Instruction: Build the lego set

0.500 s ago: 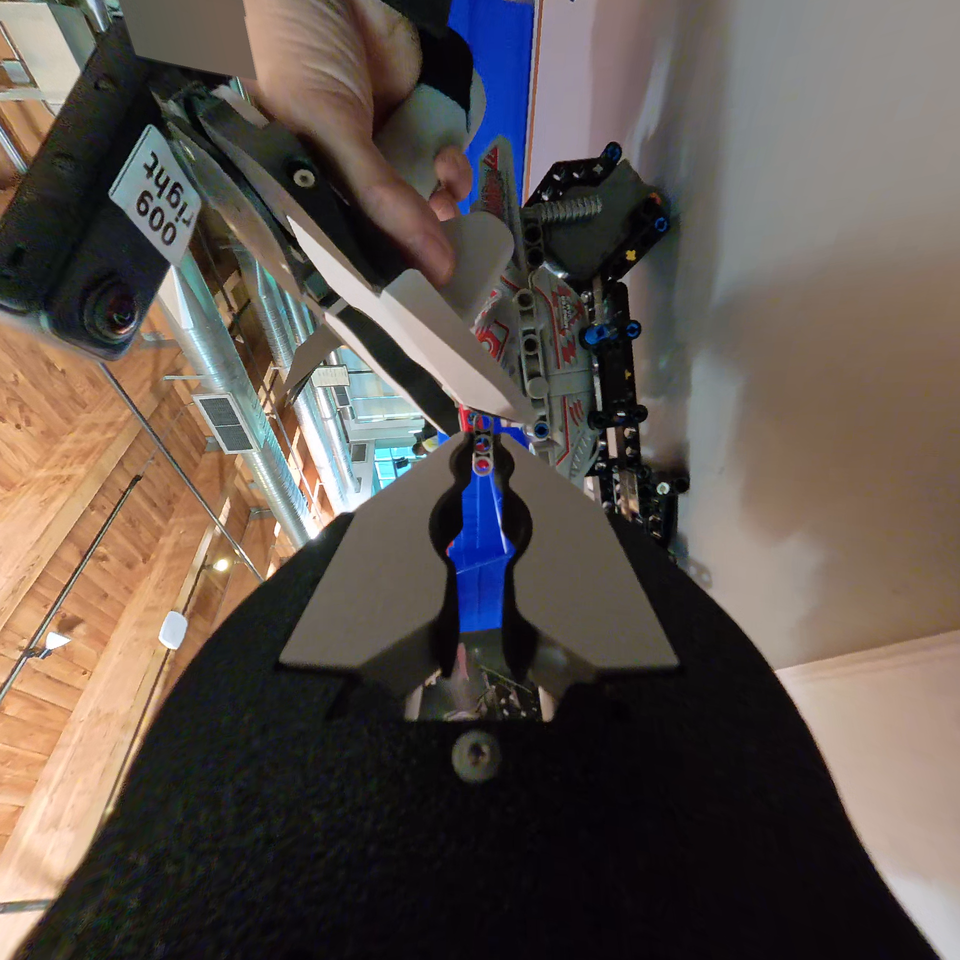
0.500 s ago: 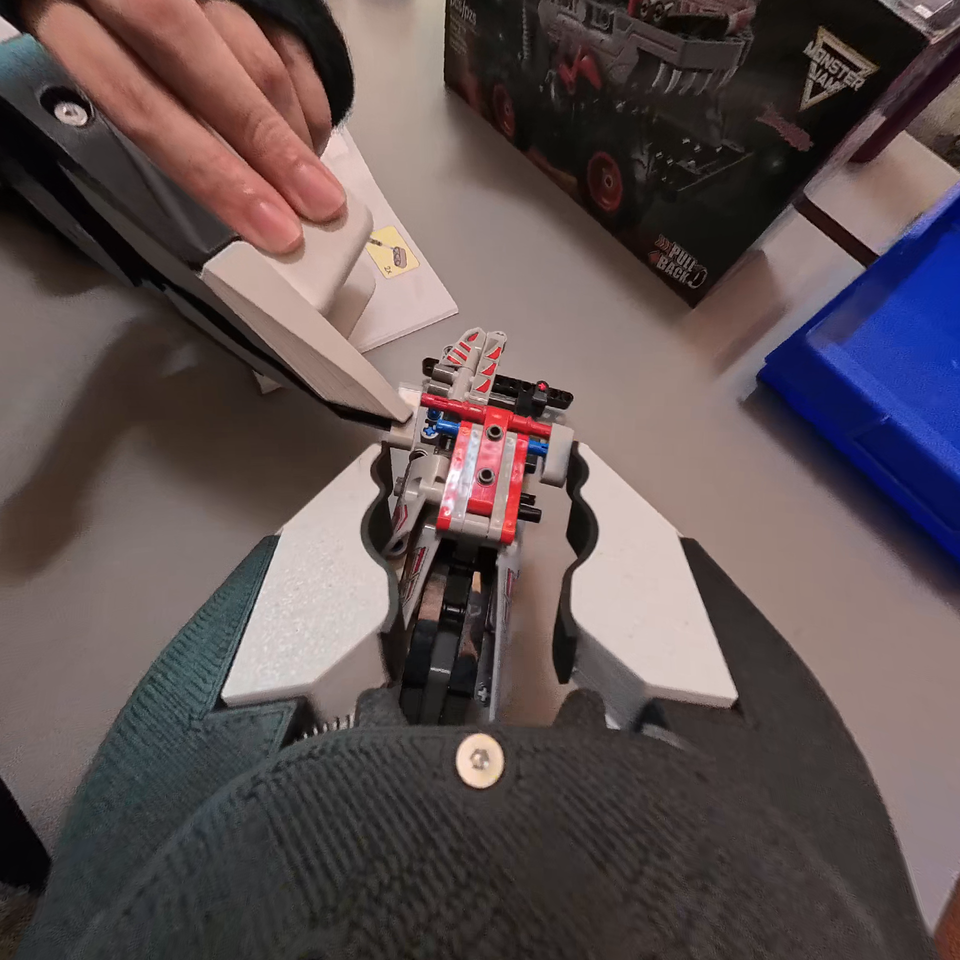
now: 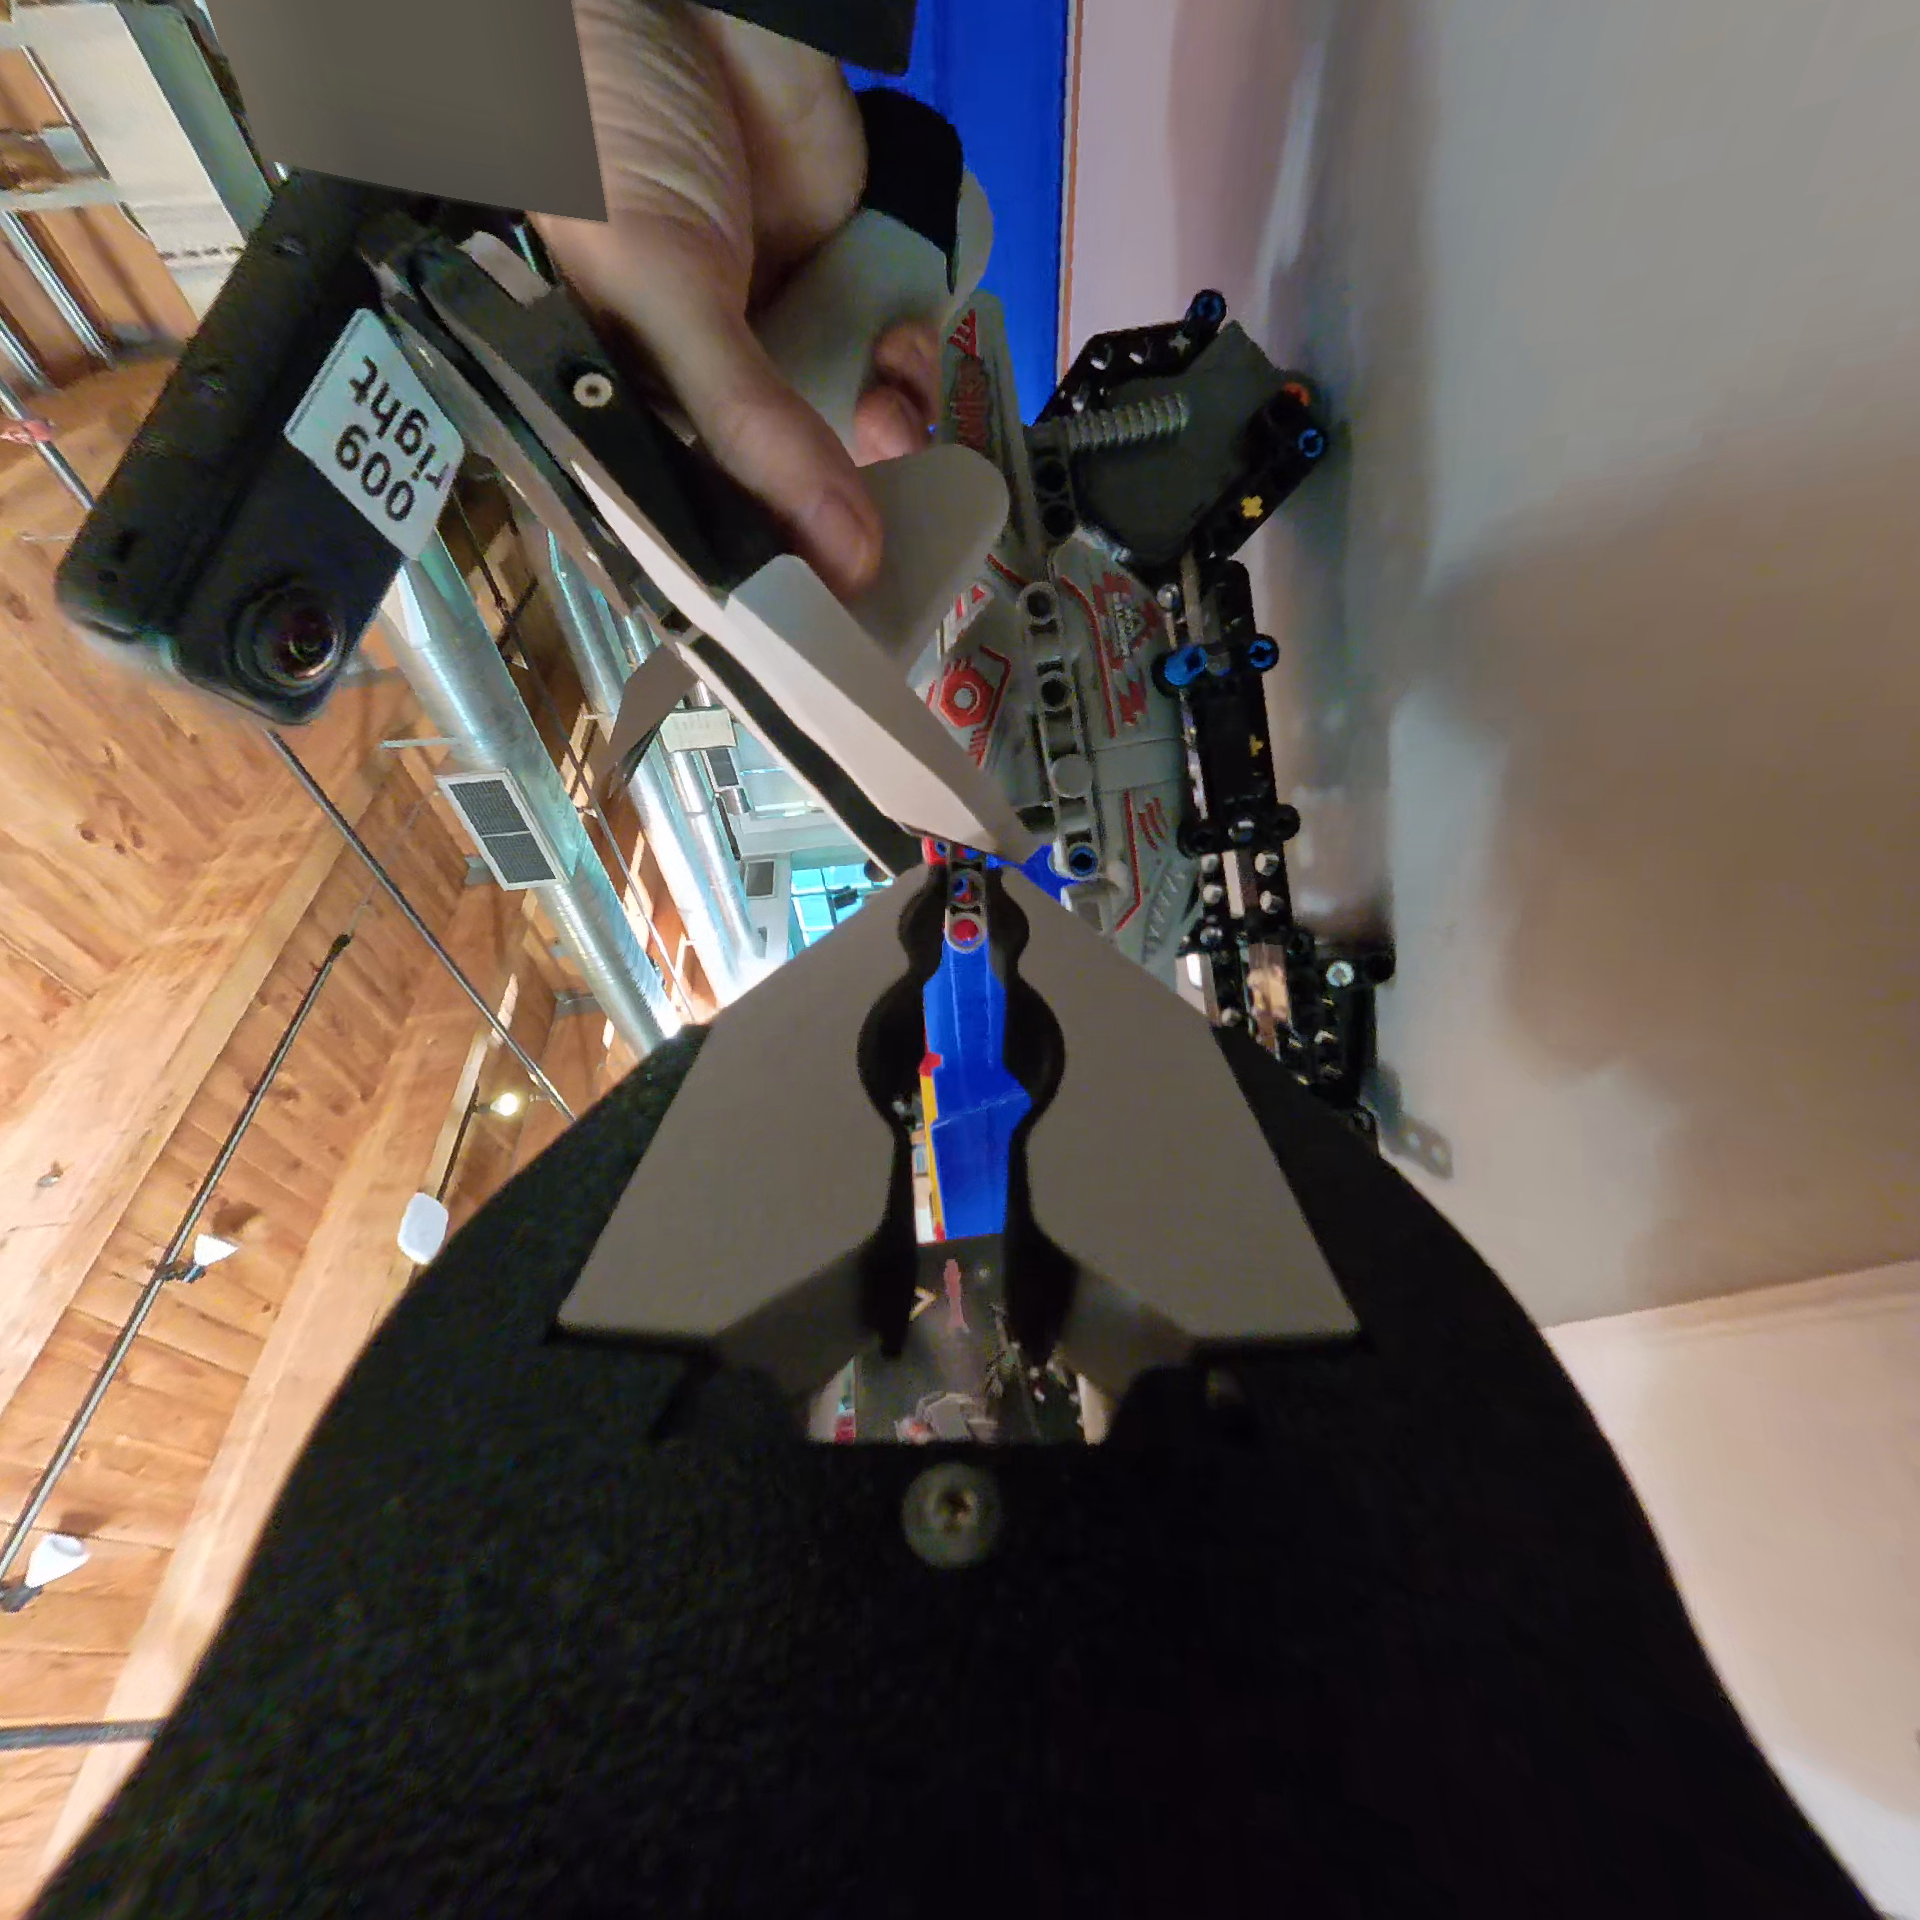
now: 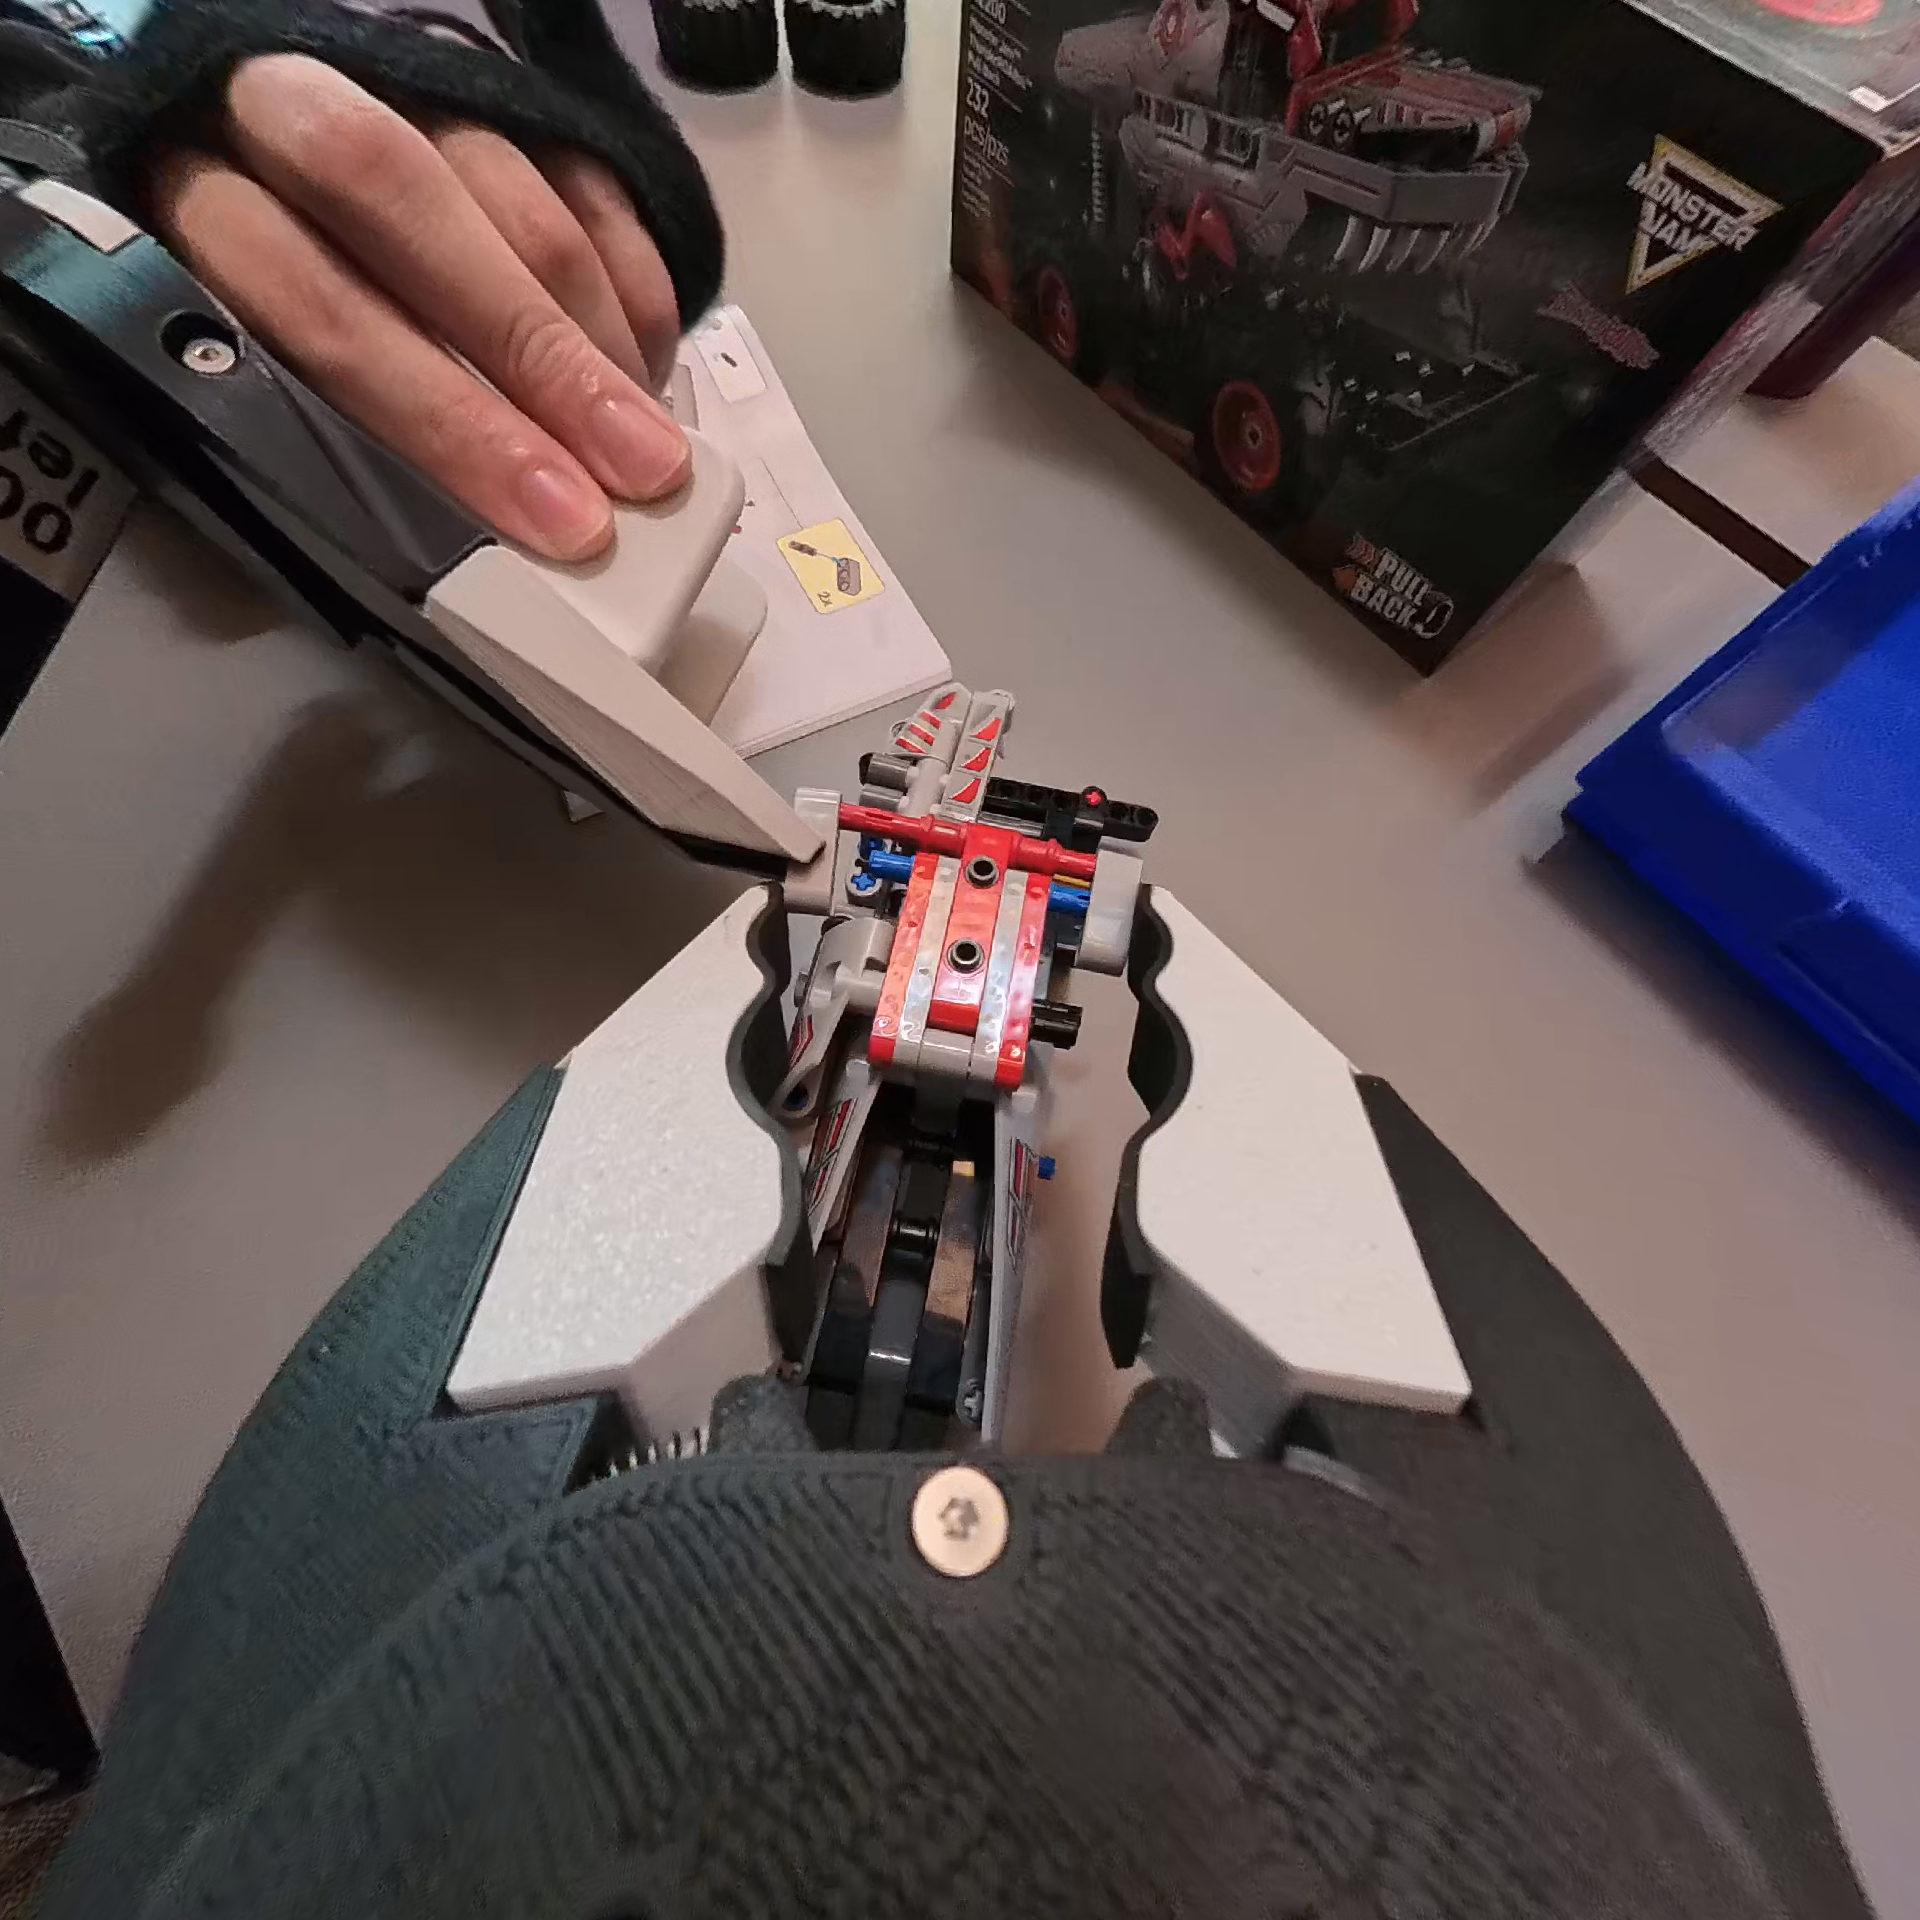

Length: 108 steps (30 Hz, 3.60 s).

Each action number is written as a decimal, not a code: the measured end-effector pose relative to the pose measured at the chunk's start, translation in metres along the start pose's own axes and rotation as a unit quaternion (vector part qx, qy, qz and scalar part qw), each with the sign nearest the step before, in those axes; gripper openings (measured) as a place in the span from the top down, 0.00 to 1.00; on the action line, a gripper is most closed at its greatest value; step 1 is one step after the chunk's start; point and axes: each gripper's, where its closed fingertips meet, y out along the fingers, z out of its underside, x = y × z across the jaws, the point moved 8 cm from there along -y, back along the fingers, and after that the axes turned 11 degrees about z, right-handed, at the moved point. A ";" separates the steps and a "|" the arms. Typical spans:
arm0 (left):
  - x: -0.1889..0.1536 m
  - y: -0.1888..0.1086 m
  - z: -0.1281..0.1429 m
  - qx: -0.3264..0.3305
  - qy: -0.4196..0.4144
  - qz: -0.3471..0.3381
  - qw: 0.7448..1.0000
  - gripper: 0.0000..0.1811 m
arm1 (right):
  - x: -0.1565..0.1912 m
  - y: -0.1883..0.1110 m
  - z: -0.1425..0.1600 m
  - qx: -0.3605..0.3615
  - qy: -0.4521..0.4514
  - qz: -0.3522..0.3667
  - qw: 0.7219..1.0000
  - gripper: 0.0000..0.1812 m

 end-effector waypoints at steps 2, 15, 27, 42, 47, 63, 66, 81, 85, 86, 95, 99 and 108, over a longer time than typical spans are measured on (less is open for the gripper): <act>-0.001 0.000 0.001 -0.016 -0.011 -0.006 1.000 0.98 | 0.000 0.000 0.000 -0.003 -0.004 -0.004 1.000 0.64; -0.006 0.001 0.009 -0.046 -0.025 -0.027 0.998 0.97 | 0.001 0.002 -0.001 -0.013 -0.003 -0.007 1.000 0.67; -0.004 -0.005 0.014 -0.088 -0.080 -0.010 0.993 0.98 | 0.047 -0.018 -0.011 -0.047 -0.233 0.205 0.949 0.74; 0.008 -0.014 0.026 -0.070 -0.203 0.048 0.975 0.90 | 0.069 -0.004 -0.004 0.006 -0.372 0.344 0.862 0.97; 0.011 -0.016 0.018 -0.032 -0.155 0.061 0.986 0.90 | 0.072 0.002 -0.001 0.042 -0.411 0.364 0.835 0.97; 0.005 -0.008 0.015 0.016 -0.114 0.029 0.993 0.95 | 0.074 0.009 -0.004 0.074 -0.415 0.361 0.832 0.97; 0.004 -0.006 0.018 0.022 -0.125 0.035 0.991 0.93 | 0.073 0.007 -0.005 0.074 -0.415 0.367 0.829 0.97; 0.004 -0.004 0.016 0.030 -0.115 0.004 0.993 0.98 | 0.073 -0.003 -0.004 0.037 -0.401 0.308 0.862 0.91; 0.001 -0.005 0.017 0.020 -0.098 -0.007 0.995 0.98 | 0.058 -0.038 -0.006 0.017 -0.249 0.142 0.958 0.71; 0.000 -0.006 0.017 0.019 -0.092 -0.011 0.996 0.98 | 0.047 -0.047 -0.010 -0.007 -0.204 0.120 0.972 0.68; -0.003 -0.007 0.006 0.022 -0.024 -0.054 0.998 0.98 | -0.074 -0.009 -0.003 -0.077 0.170 -0.308 0.933 0.78; -0.004 -0.005 0.007 0.035 -0.013 -0.061 0.997 0.98 | -0.084 0.025 0.003 -0.057 0.225 -0.405 0.884 0.78; -0.004 -0.003 0.017 0.054 0.009 -0.073 0.996 0.98 | -0.075 0.045 0.008 -0.024 0.252 -0.442 0.861 0.80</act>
